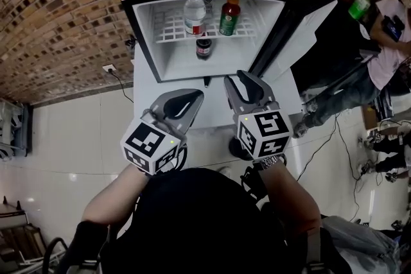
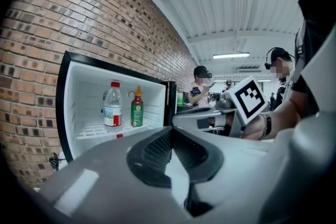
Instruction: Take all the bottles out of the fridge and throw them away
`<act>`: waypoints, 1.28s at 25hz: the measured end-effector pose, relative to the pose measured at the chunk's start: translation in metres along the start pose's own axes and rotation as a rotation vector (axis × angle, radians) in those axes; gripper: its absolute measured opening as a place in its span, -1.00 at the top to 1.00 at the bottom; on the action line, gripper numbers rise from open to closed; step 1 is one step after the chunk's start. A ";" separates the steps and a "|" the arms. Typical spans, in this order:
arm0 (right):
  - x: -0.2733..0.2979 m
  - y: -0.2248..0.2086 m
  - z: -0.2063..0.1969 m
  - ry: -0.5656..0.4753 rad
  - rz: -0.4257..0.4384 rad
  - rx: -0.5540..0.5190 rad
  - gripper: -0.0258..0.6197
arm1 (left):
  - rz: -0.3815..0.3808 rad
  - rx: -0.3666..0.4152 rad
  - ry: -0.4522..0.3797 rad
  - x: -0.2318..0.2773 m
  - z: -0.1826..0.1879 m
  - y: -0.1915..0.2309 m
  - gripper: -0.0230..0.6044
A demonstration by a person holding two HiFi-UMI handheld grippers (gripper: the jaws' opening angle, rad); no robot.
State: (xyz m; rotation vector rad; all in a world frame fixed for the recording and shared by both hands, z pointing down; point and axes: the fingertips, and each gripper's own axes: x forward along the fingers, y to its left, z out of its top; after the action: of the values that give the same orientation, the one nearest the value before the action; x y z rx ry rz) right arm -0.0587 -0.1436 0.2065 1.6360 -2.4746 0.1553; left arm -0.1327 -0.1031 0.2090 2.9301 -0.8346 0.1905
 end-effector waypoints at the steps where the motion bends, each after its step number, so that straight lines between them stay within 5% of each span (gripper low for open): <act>1: 0.003 -0.002 0.000 0.003 -0.001 -0.003 0.53 | 0.002 -0.001 0.002 0.000 0.000 0.001 0.92; 32: 0.144 -0.107 0.004 0.049 -0.184 -0.044 0.02 | 0.096 -0.026 0.024 -0.017 -0.009 0.030 0.92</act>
State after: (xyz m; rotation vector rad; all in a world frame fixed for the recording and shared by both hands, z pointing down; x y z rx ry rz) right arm -0.0159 -0.3165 0.2301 1.8072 -2.2608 0.1144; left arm -0.1642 -0.1183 0.2172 2.8598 -0.9678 0.2189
